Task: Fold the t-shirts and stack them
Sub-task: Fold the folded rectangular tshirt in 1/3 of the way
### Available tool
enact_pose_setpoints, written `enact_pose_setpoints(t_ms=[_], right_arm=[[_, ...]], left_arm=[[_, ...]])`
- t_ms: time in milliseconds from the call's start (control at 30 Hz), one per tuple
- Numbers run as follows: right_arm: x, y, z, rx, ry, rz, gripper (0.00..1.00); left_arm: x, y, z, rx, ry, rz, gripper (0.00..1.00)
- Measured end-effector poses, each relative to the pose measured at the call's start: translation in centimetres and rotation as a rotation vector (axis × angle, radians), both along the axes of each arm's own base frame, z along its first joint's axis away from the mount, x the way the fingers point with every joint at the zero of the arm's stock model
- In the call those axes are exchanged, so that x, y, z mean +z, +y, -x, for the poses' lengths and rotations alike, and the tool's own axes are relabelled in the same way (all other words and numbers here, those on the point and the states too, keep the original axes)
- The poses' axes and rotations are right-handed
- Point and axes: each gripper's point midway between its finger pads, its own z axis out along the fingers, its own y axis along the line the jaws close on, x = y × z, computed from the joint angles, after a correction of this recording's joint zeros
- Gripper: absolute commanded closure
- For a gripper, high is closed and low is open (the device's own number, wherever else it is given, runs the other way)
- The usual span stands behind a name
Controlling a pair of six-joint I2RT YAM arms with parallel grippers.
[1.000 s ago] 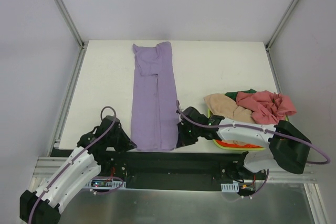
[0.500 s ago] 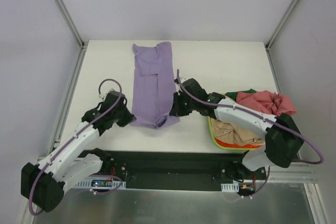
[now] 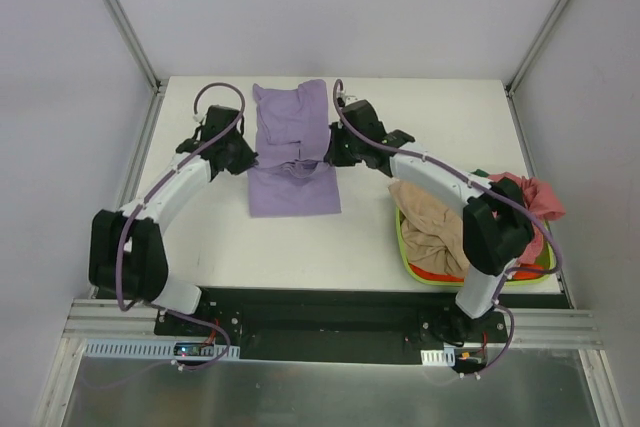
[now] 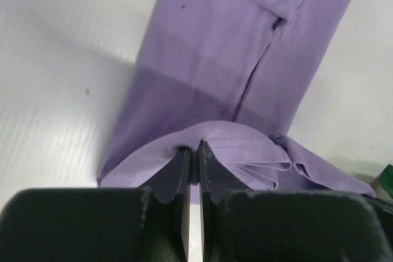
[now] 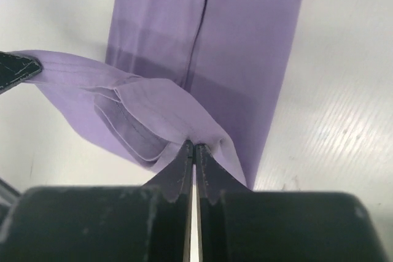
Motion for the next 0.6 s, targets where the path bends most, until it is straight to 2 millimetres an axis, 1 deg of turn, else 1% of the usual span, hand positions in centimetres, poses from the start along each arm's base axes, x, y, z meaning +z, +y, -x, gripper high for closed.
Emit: enact_pose_setpoints(t_ms=[100, 233, 300, 433, 600], right_arm=[[-0.4, 0.0, -2.7, -0.028, -0.009, 0.008, 0.99], [-1.5, -0.1, -5.7, -0.055, -0.003, 0.014, 0.99], [-2.2, -0.2, -6.8, -0.062, 0.004, 0.015, 0.99], [-3.6, -0.3, -8.6, -0.062, 0.021, 0.014, 0.99], [-5.1, -0.4, -10.2, -0.051, 0.036, 0.006, 0.99]], left_arm=[[-0.3, -0.7, -2.7, -0.041, -0.001, -0.003, 1.00], [-0.3, -1.5, -5.6, -0.082, -0.010, 0.001, 1.00], [-0.4, -1.4, -6.7, -0.089, -0.011, 0.002, 1.00], [-1.0, -0.7, -8.7, -0.088, -0.007, 0.004, 1.00], [-3.1, 0.2, -10.5, -0.093, 0.031, 0.026, 1.00]])
